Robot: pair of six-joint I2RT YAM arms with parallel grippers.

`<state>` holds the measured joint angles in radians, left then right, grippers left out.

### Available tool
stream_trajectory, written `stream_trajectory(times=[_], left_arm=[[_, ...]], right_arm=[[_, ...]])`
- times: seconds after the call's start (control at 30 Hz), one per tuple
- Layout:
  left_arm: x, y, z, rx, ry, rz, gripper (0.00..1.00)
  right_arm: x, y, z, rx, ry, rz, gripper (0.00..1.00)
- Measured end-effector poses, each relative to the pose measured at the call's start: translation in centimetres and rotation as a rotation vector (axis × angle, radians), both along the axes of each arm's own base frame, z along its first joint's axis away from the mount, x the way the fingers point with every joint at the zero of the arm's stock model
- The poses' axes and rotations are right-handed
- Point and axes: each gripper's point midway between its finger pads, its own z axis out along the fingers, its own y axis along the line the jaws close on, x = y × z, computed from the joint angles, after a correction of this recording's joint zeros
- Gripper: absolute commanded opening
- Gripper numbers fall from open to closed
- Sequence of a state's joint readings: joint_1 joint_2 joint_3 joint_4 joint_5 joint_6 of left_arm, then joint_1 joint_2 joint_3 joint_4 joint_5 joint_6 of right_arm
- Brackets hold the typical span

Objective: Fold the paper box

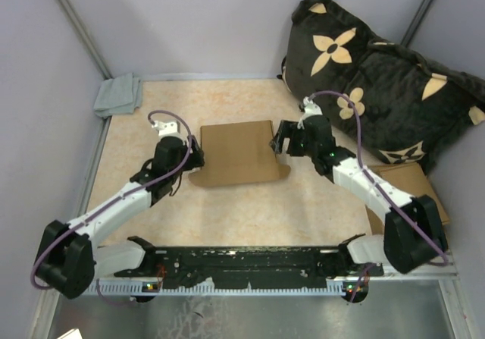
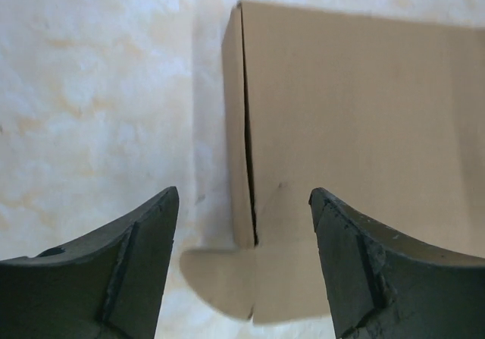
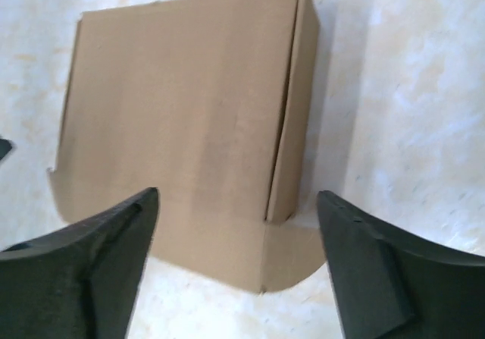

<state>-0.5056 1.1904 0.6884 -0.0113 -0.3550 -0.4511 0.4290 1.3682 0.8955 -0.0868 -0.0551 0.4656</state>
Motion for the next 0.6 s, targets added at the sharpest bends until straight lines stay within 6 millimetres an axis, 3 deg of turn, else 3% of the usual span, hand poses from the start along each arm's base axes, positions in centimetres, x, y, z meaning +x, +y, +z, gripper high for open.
stream_trajectory(times=[0.03, 0.1, 0.23, 0.6], left_arm=[[-0.8, 0.1, -0.5, -0.011, 0.001, -0.015, 0.79], [-2.3, 0.2, -1.9, -0.02, 0.018, -0.044, 0.8], [-4.6, 0.2, -5.2, -0.026, 0.076, -0.103, 0.8], [-4.2, -2.1, -6.4, -0.043, 0.148, -0.194, 0.8]], right_arm=[[-0.9, 0.0, 0.4, 0.022, -0.019, 0.017, 0.98], [-2.7, -0.3, -0.2, 0.044, -0.023, 0.038, 0.99], [-5.2, -0.8, -3.4, 0.022, 0.051, 0.06, 0.97], [-5.8, 1.3, -6.6, -0.047, 0.144, 0.142, 0.88]])
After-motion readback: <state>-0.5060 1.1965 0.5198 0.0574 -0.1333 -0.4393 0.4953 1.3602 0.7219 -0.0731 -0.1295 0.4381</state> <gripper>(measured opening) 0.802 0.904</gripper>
